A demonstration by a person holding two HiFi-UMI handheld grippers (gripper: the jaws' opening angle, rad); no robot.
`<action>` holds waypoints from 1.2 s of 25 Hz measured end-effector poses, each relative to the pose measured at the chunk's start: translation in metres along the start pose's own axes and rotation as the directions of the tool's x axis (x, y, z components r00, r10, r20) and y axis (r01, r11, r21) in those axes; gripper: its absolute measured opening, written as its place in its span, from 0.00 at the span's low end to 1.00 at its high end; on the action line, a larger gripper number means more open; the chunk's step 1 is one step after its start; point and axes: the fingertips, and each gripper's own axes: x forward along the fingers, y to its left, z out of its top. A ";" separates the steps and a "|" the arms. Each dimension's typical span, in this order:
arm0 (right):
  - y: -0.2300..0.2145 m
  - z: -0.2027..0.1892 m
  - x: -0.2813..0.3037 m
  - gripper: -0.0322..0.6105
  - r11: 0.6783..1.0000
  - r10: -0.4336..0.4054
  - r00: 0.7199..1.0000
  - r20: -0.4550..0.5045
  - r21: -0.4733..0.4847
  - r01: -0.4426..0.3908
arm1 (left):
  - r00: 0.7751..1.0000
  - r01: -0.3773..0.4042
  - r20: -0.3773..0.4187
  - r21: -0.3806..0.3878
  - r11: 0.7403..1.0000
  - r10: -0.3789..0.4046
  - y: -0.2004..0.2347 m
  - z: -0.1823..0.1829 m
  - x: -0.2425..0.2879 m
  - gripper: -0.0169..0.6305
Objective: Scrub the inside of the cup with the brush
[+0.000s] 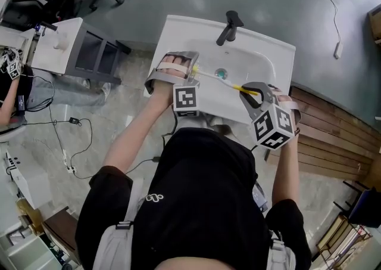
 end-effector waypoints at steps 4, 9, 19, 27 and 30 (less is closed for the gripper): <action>0.000 -0.002 -0.002 0.13 1.000 -0.004 1.000 -0.007 -0.001 0.004 | 1.000 0.020 0.010 -0.027 0.999 -0.019 -0.001 0.002 0.001 0.45; 0.002 -0.007 -0.007 0.13 1.000 -0.007 1.000 -0.022 0.005 0.007 | 1.000 0.010 -0.010 -0.016 1.000 -0.010 -0.002 -0.005 0.002 0.45; -0.002 -0.029 -0.023 0.13 0.999 -0.032 0.998 -0.051 0.030 0.034 | 0.999 0.005 -0.041 -0.005 1.000 -0.005 0.002 -0.018 0.005 0.45; -0.013 -0.048 -0.043 0.13 0.989 -0.080 0.996 -0.032 0.124 0.084 | 0.999 0.021 -0.036 -0.169 0.985 -0.028 0.009 -0.046 0.005 0.45; -0.017 -0.056 -0.048 0.13 0.978 -0.100 0.995 -0.018 0.180 0.102 | 0.999 0.037 0.012 -0.308 0.951 -0.035 0.013 -0.048 0.004 0.45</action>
